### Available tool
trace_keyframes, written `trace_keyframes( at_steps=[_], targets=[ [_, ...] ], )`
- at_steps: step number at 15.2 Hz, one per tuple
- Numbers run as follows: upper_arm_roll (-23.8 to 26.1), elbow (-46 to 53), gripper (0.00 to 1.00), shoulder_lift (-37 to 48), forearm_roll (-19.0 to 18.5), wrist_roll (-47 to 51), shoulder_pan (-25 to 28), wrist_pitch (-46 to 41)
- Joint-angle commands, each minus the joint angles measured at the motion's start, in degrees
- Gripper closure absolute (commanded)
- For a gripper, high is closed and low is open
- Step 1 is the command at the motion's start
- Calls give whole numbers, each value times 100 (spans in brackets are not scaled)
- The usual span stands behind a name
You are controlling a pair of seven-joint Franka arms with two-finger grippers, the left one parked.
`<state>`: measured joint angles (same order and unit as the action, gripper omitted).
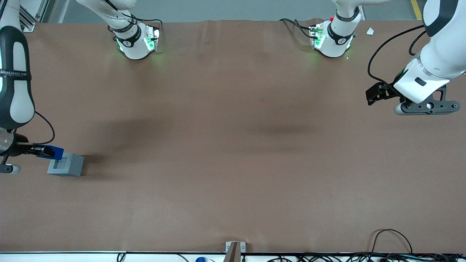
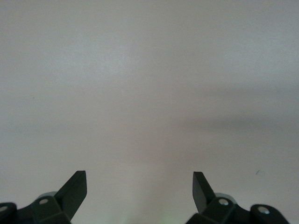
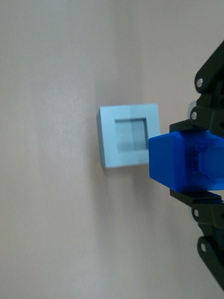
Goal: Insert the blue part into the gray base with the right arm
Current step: 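Carry the blue block with the right gripper over the gray base, then lower the blue block into the gray base's opening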
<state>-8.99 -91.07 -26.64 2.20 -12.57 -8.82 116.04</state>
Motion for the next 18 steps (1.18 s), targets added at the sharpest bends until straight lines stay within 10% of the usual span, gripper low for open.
trace_keyframes(
  at_steps=[1, 18],
  targets=[
    [81, 502, 99, -437, 97, -202, -207, -82],
    [90, 767, 99, -974, 97, -844, -305, 6]
  ],
)
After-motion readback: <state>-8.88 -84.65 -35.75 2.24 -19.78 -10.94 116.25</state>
